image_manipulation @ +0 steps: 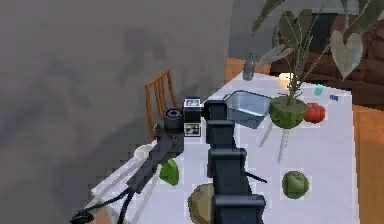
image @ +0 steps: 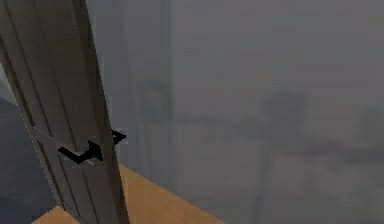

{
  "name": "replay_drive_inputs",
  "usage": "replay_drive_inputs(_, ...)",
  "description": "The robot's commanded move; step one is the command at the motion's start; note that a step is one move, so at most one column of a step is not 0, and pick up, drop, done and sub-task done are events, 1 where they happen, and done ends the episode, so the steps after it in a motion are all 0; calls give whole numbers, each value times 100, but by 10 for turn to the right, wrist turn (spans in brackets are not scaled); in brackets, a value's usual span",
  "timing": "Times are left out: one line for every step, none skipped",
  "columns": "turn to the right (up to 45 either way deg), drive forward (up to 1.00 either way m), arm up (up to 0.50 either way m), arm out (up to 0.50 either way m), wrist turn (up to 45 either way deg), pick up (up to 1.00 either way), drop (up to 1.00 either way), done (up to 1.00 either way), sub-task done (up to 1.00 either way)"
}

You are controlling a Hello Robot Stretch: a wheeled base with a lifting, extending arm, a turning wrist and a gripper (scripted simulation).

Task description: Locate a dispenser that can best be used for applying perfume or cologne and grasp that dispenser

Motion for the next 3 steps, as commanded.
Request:
replay_drive_inputs(0,0,0,0,450,0,0,0,0)
replay_drive_inputs(0,0,0,0,450,0,0,0,0)
replay_drive_inputs(0,0,0,0,360,0,0,0,0)
